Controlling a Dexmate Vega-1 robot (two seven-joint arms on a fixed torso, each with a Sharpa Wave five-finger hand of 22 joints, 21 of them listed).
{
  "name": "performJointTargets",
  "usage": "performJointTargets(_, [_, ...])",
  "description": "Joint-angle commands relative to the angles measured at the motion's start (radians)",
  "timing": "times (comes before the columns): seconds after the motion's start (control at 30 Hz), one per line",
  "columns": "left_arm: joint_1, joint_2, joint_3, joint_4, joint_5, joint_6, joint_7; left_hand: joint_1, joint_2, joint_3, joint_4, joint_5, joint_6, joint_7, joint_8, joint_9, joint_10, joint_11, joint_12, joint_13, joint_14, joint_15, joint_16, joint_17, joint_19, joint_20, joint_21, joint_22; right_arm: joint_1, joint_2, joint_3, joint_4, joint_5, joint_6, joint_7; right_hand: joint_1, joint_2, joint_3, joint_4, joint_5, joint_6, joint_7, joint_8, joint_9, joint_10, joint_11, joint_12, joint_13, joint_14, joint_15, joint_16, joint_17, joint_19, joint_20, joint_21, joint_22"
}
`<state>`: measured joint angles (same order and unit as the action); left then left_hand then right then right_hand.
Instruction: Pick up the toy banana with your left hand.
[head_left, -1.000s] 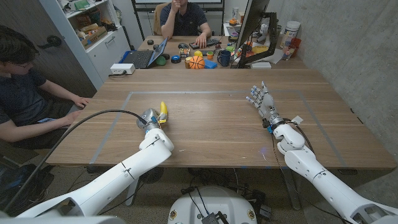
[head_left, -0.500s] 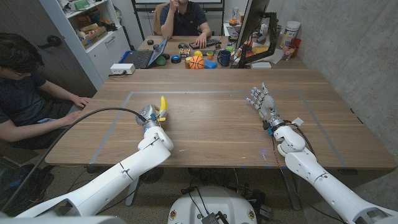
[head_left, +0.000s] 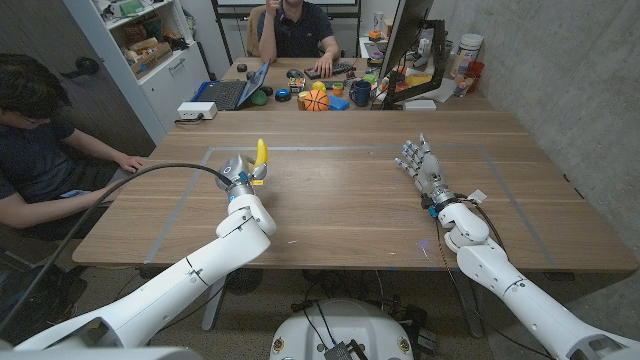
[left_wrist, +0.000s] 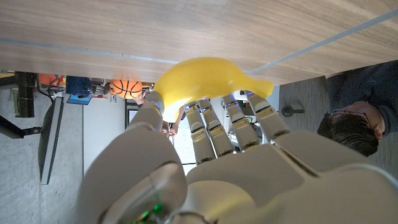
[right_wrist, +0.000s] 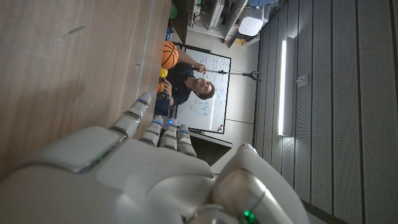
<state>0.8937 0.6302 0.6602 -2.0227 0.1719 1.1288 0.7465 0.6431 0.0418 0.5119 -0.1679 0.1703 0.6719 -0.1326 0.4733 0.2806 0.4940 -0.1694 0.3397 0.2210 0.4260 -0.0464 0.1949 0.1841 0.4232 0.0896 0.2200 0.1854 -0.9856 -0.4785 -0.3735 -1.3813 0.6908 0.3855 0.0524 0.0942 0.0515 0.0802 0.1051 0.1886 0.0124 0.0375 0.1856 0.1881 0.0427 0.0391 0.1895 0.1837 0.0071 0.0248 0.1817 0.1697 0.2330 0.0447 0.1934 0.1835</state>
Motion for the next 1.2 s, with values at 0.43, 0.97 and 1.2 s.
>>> performJointTargets(0.43, [-0.014,0.036,-0.039,-0.077,0.091,-0.070,-0.010,0.005,0.000,0.005,0.012,0.006,0.092,-0.091,0.032,0.001,0.000,-0.004,-0.004,0.002,0.004,-0.073,-0.002,0.003,0.007,0.000,-0.002,0.002,0.017,0.010,-0.012,0.013,-0.013,-0.013,-0.013,0.004,0.000,-0.008,0.003,0.005,-0.007,0.002,0.006,0.002,-0.004,0.008,0.006,0.005,0.001,0.003,0.006,0.004,0.002,0.007,0.007,0.002])
performJointTargets(0.97, [-0.049,0.050,-0.048,-0.113,0.160,-0.089,-0.043,0.000,-0.002,0.001,0.017,0.005,0.092,-0.090,0.029,-0.001,0.001,0.002,-0.009,0.000,0.004,-0.073,-0.002,0.004,0.006,-0.001,-0.003,0.002,0.025,-0.001,-0.008,-0.010,-0.029,-0.008,-0.025,0.005,0.001,-0.010,0.003,0.005,-0.006,0.000,0.007,0.002,-0.004,0.008,0.006,0.005,0.000,0.006,0.006,0.004,0.002,0.008,0.007,0.002])
performJointTargets(1.2, [-0.066,0.050,-0.046,-0.127,0.192,-0.097,-0.057,-0.003,-0.004,0.000,0.018,0.004,0.094,-0.090,0.028,-0.002,0.003,-0.001,-0.010,0.000,0.004,-0.073,-0.002,0.004,0.006,-0.002,-0.003,0.002,0.031,-0.001,-0.007,-0.002,-0.024,-0.009,-0.017,0.005,0.001,-0.011,0.003,0.005,-0.007,0.000,0.006,0.002,-0.004,0.008,0.006,0.005,-0.001,0.005,0.006,0.004,0.002,0.008,0.007,0.002])
